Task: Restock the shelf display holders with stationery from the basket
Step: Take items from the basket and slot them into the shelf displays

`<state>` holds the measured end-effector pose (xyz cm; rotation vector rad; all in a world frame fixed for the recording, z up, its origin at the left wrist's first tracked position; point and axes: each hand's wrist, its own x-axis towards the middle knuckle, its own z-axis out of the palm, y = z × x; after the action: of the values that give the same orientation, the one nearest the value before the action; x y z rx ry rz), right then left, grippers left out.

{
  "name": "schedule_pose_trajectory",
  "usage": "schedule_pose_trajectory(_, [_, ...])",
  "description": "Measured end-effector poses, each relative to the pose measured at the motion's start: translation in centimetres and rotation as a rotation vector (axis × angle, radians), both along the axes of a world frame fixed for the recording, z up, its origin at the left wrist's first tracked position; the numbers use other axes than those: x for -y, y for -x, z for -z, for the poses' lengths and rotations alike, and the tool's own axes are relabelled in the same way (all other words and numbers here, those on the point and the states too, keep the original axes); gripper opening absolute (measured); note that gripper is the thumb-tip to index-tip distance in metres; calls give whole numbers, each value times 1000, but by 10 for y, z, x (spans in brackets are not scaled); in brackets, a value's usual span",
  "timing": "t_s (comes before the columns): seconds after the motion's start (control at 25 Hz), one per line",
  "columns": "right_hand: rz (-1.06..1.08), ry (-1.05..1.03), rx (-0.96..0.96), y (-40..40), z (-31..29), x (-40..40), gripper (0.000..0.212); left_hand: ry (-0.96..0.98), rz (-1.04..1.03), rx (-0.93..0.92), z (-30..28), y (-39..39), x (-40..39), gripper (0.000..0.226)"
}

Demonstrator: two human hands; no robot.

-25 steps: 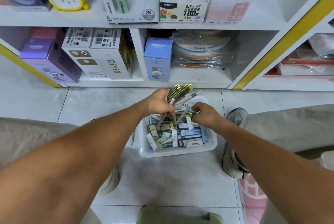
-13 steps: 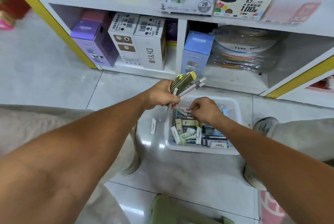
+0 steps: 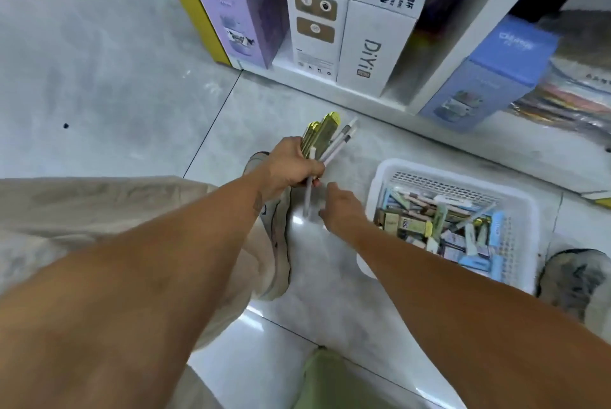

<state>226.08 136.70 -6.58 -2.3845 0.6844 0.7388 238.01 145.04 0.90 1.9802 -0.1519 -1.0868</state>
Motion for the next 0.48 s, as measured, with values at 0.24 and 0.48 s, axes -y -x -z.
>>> schedule_pose_trajectory(0.24, [-108, 35, -78, -4, 16, -8, 54, -15, -18, -30, 6, -5, 1, 30])
schedule_pose_trajectory(0.48, [60, 29, 132, -2, -25, 24, 17, 39, 46, 15, -25, 1, 14, 21])
